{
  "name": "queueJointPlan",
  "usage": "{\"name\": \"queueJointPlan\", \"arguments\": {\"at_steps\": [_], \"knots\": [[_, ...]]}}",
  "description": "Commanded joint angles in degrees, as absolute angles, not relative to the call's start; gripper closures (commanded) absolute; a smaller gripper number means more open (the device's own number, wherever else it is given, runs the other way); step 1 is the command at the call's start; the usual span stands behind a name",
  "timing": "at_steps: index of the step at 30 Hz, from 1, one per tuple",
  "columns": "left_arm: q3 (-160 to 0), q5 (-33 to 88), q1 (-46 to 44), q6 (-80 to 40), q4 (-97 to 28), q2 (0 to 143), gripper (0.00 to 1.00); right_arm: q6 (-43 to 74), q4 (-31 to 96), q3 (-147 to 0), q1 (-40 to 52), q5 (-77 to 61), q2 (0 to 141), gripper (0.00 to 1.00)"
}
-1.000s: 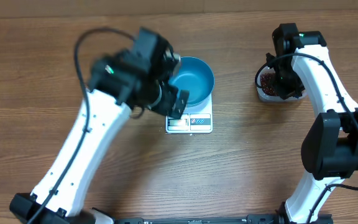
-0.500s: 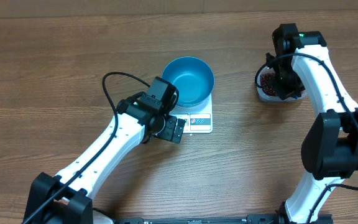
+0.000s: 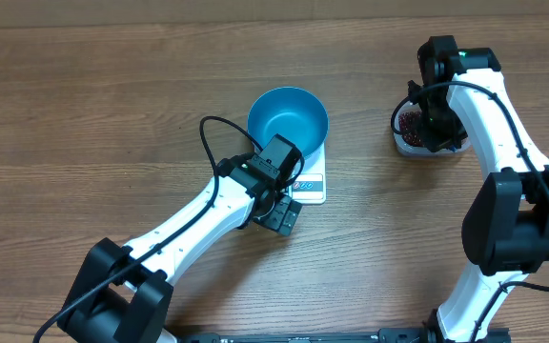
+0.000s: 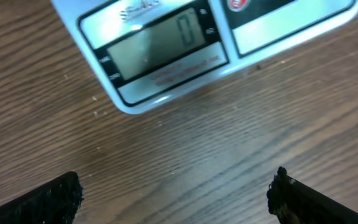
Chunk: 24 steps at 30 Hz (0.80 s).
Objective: Scoop item into bowl and weigh 150g on scale
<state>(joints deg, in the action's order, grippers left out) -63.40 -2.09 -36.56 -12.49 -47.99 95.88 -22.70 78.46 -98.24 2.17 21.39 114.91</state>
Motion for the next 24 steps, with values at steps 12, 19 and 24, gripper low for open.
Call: {"name": "queueJointPlan", "arguments": {"at_steps": [12,19,24], "knots": [[-62.78,-5.74,-35.16,-16.97,-47.7,96.27,0.01,-22.55,77.6,-98.0,1.74,19.2,114.13,0.96],[-62.13,-2.94,-33.89,-14.98,-46.5,96.27,0.0,-22.55,77.67,-98.0,1.74,19.2,114.13,0.96],[-62.08,-2.98,-33.93,-14.81,-46.5,96.27,0.0,-22.52,77.8,-98.28,1.74,19.25,114.1,0.96]]}}
